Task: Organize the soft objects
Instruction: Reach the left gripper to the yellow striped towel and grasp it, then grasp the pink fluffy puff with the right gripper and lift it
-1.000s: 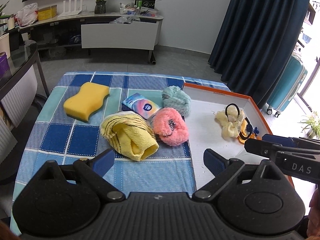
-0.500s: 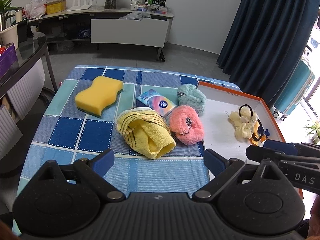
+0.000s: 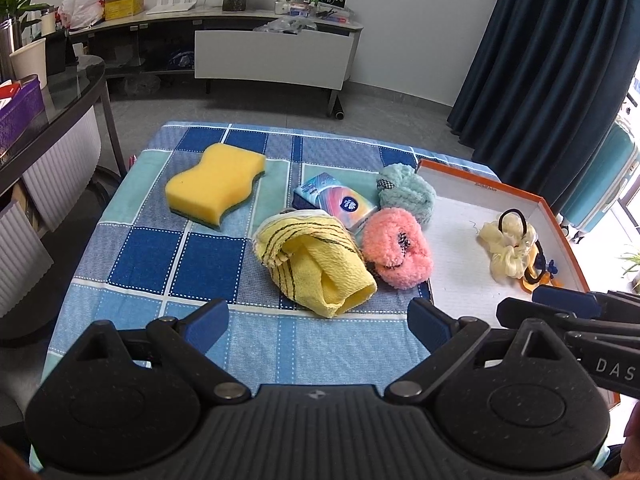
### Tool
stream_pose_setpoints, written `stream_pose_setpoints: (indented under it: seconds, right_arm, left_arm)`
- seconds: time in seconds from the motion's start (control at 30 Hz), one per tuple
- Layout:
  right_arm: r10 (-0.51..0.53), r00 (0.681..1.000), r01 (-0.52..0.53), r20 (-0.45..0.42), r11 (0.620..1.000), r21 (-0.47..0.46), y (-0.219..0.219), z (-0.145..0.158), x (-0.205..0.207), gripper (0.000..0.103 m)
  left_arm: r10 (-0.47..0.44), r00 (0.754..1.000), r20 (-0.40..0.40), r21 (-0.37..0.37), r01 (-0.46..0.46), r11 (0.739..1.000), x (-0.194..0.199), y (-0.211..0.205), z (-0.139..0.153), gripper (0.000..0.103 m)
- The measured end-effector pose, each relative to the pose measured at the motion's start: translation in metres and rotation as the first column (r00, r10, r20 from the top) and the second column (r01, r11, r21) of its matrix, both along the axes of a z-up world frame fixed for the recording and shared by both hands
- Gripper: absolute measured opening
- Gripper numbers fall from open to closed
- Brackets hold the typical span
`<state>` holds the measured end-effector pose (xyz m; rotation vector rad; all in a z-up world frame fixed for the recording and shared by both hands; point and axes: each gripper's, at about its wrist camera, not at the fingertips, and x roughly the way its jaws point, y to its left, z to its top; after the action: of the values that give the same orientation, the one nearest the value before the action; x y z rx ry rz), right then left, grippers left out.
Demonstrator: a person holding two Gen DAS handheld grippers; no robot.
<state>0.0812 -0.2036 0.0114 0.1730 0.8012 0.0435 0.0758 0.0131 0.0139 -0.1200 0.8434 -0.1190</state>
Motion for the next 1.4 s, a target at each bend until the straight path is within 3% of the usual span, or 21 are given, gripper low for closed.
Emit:
stream_pose_setpoints:
  seconds: [0.93,1.03,1.1,1.2,1.4]
  right_arm:
    - [0.013,0.999,-0.012,-0.052,1.0,0.01,-0.004,-0.026,0.027,0.062]
    - [0.02,0.998,-0.019,-0.057,1.0,0.012,-0.003,-0.029,0.031,0.067]
    - [0.026,0.998,-0.025,-0.063,0.999,0.023,-0.002,-0.032,0.036,0.068]
    - [0.039,0.997,-0.038,-0.072,0.999,0.017,0.001,-0.036,0.045,0.073]
    - [0.088,0.992,-0.085,-0.09,0.996,0.033,0.01,-0.041,0.073,0.081]
  left_arm:
    - [0.019,0.998,-0.053,0.03,-0.017,0.999,0.059,-0.009,-0.044,0.1]
    - [0.003,0.998,-0.059,-0.003,-0.003,1.0,0.065,-0.004,-0.052,0.079]
    - [-0.012,0.998,-0.061,-0.043,0.009,0.999,0.066,0.0,-0.054,0.05]
    - [-0.034,0.999,-0.042,-0.056,0.032,0.998,0.062,0.003,-0.051,0.032]
    - [-0.039,0.999,-0.001,-0.019,0.039,0.999,0.046,0.015,-0.038,0.026]
